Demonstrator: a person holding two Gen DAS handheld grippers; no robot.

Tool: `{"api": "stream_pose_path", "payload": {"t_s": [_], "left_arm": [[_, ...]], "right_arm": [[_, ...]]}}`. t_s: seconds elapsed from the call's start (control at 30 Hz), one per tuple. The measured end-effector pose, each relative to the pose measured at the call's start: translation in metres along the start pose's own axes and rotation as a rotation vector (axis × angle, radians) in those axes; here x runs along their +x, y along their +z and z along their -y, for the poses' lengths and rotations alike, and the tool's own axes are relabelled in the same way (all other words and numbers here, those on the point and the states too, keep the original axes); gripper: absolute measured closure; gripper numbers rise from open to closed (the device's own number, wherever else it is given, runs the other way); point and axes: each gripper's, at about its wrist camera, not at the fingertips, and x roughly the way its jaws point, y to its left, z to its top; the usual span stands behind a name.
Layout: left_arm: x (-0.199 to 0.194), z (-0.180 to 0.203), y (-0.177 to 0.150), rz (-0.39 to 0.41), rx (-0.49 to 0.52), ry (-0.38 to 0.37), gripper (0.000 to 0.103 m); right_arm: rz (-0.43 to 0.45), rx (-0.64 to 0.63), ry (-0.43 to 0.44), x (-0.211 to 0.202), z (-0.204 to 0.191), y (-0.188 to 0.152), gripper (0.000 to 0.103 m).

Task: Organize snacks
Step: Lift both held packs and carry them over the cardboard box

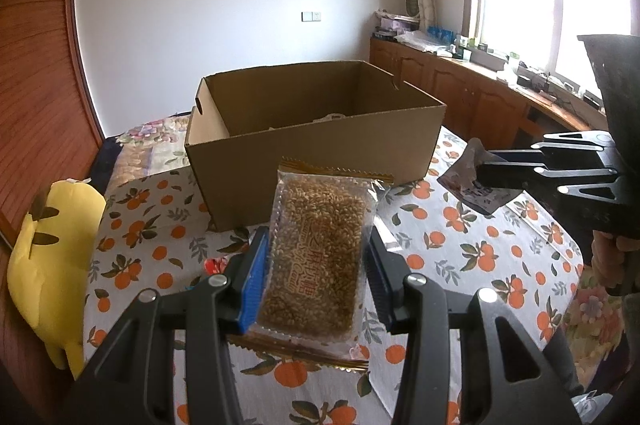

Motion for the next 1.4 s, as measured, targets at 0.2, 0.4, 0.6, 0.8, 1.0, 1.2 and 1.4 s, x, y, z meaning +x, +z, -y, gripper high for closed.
{"api": "stream_pose_path", "payload": {"t_s": [0.2,0.4,0.6,0.8,1.0,1.2,1.4], "left_arm": [[0.004,-0.002,0.020,0.026,0.010,0.004,0.058],[0.005,-0.006,0.053,0.070,0.026,-0.009,0.058],[0.011,-0.014,0.090,0.104,0.055,-0.007,0.058],[0.029,-0.027,0.110,0.085,0.073,-0.002,0.058],[0.052,-0.041,0.121,0.074,0.068,-0.016,0.058],[0.086,-0.056,0.127,0.053,0.028,-0.036,0.058],[0.122,-0.064,0.129,0.016,0.024,-0.040,0.058]], "right_arm": [[0.017,-0.019,0.004,-0.004,0.001,0.013,0.088],[0.044,-0.052,-0.001,-0.009,0.003,0.038,0.088],[0.070,-0.084,-0.006,-0.006,0.009,0.065,0.088],[0.086,-0.094,-0.016,0.007,0.017,0.088,0.088],[0.088,-0.116,-0.039,0.023,0.022,0.105,0.088],[0.067,-0.133,-0.055,0.046,0.026,0.114,0.088],[0.052,-0.147,-0.072,0.070,0.032,0.124,0.088]]}}
